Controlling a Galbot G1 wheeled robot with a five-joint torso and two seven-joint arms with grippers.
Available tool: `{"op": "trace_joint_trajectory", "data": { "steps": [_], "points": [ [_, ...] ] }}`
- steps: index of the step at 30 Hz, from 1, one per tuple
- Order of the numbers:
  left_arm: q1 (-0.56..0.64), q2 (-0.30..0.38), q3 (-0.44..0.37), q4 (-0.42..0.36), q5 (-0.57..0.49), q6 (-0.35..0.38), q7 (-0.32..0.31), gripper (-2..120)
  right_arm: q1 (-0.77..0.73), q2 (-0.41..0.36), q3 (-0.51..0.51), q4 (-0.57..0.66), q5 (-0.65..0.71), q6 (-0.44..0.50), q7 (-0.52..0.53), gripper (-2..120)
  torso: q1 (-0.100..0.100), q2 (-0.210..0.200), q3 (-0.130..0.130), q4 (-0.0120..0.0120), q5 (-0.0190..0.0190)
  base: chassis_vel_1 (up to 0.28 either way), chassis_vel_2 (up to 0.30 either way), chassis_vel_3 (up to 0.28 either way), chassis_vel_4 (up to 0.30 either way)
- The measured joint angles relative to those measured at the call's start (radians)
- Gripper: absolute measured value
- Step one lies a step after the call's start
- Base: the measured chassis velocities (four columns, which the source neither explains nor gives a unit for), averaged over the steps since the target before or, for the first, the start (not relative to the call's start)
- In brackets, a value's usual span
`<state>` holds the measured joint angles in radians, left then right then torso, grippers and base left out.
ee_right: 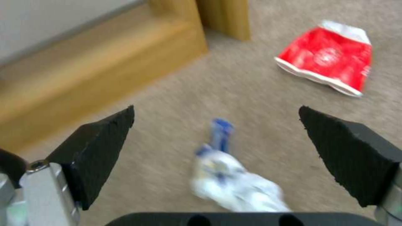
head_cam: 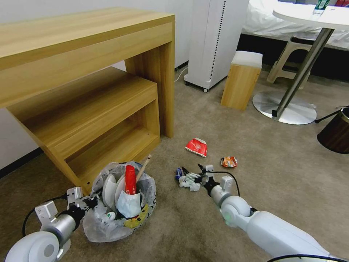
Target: Pick up the trash bin and place the garbage on the floor into it.
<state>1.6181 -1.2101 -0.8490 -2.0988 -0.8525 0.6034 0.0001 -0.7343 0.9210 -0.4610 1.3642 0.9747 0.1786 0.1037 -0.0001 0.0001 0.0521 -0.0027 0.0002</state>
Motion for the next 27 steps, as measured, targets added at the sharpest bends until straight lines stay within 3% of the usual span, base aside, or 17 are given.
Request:
{"op": "trace_joint_trajectory", "data": {
  "steps": [6,14,20,27],
  "points": [
    [-0.001,-0.001,0.002,0.0,0.002,-0.001,0.0,1,0.029,0.057,-0.028,-0.209,-0.087,0.003,-0.011,100,0.0,0.0,0.0,0.0,0.0,0.0,0.0,0.0,0.0],
    [-0.011,0.004,0.013,0.01,0.003,-0.004,0.002,1,0.033,0.098,-0.037,-0.361,-0.159,0.028,-0.06,97,0.0,0.0,0.0,-0.0003,-0.0003,0.0,0.0,0.0,0.0],
    [-0.015,0.004,0.017,0.017,0.004,-0.006,0.003,1,0.051,0.145,-0.063,-0.404,-0.186,0.041,-0.075,86,0.0,0.0,0.0,0.0,-0.0005,0.0,0.0,0.0,0.0],
    [-0.025,0.013,0.021,0.026,0.001,-0.007,0.005,1,0.069,0.226,-0.095,-0.479,-0.221,0.053,-0.086,84,0.0,0.0,0.0,0.0,-0.0004,0.0,0.0,0.0,0.0]
  ]
}}
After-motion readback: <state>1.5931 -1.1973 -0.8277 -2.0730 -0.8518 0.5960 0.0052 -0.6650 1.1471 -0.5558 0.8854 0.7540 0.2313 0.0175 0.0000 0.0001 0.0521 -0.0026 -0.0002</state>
